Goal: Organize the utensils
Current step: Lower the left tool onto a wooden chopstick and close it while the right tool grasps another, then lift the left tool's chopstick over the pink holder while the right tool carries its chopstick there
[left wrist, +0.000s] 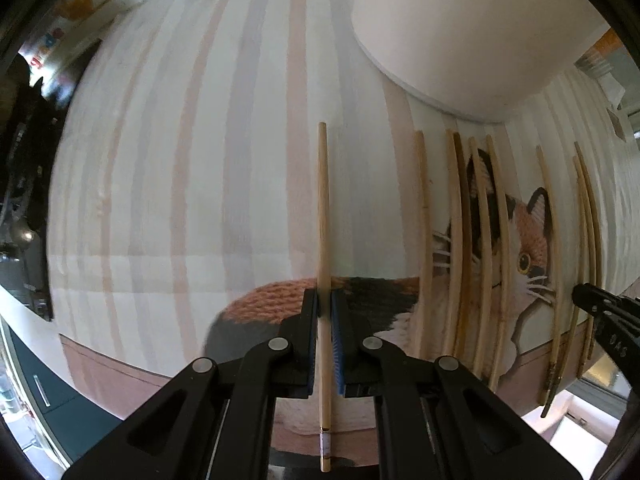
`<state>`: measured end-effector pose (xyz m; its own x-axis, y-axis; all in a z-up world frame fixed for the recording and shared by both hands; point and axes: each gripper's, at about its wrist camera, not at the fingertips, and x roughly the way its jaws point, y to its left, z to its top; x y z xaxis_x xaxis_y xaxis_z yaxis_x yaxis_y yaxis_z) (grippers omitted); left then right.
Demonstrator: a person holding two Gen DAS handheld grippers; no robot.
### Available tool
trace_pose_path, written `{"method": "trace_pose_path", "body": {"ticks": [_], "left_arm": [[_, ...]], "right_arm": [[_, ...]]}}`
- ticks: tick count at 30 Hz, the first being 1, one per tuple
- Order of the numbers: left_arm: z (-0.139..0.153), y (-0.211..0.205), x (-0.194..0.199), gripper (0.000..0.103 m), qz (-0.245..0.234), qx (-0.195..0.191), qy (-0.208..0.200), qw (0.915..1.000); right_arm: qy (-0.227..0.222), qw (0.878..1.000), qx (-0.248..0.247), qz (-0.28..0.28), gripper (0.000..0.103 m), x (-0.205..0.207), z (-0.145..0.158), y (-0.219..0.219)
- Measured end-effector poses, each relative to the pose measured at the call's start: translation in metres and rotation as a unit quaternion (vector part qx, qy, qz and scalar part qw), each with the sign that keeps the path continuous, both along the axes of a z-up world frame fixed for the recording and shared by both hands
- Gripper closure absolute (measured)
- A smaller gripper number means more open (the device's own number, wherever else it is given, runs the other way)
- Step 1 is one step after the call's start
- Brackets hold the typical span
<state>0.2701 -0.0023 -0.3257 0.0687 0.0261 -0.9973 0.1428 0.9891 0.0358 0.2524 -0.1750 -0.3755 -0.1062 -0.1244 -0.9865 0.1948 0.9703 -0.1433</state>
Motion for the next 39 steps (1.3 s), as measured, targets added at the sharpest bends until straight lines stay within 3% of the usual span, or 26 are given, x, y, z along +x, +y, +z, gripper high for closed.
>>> {"method": "trace_pose_path", "body": {"ticks": [9, 15, 20, 23, 29, 34, 39], "left_arm": [[0.057, 0.016, 0.005, 0.099, 0.048, 0.006, -0.074, 0.9960], [0.113, 0.024, 0.007, 0.099, 0.089, -0.007, -0.135, 0.9868], [0.181, 0.034, 0.012, 0.099, 0.114, -0.045, -0.206, 0.9710], [0.230, 0.036, 0.020, 0.099, 0.123, -0.079, -0.249, 0.9573], [0.303, 0.035, 0.047, 0.099, 0.138, -0.150, -0.297, 0.9329], [0.333, 0.023, 0.088, 0.099, 0.147, -0.191, -0.316, 0.9175], [0.326, 0.012, 0.131, 0.099, 0.170, -0.227, -0.319, 0.9045]], "right_arm": [[-0.095, 0.995, 0.022, -0.007, 0.096, -0.003, 0.058, 0.002], [-0.170, 0.985, 0.029, -0.004, 0.096, -0.004, 0.108, 0.000], [-0.237, 0.970, 0.055, -0.018, 0.096, 0.005, 0.156, -0.018], [-0.274, 0.958, 0.076, -0.028, 0.096, 0.012, 0.187, -0.029], [-0.343, 0.928, 0.138, -0.048, 0.096, 0.040, 0.260, -0.046], [-0.388, 0.907, 0.158, -0.043, 0.096, 0.087, 0.311, -0.045], [-0.411, 0.897, 0.155, -0.041, 0.096, 0.141, 0.334, -0.034]]}}
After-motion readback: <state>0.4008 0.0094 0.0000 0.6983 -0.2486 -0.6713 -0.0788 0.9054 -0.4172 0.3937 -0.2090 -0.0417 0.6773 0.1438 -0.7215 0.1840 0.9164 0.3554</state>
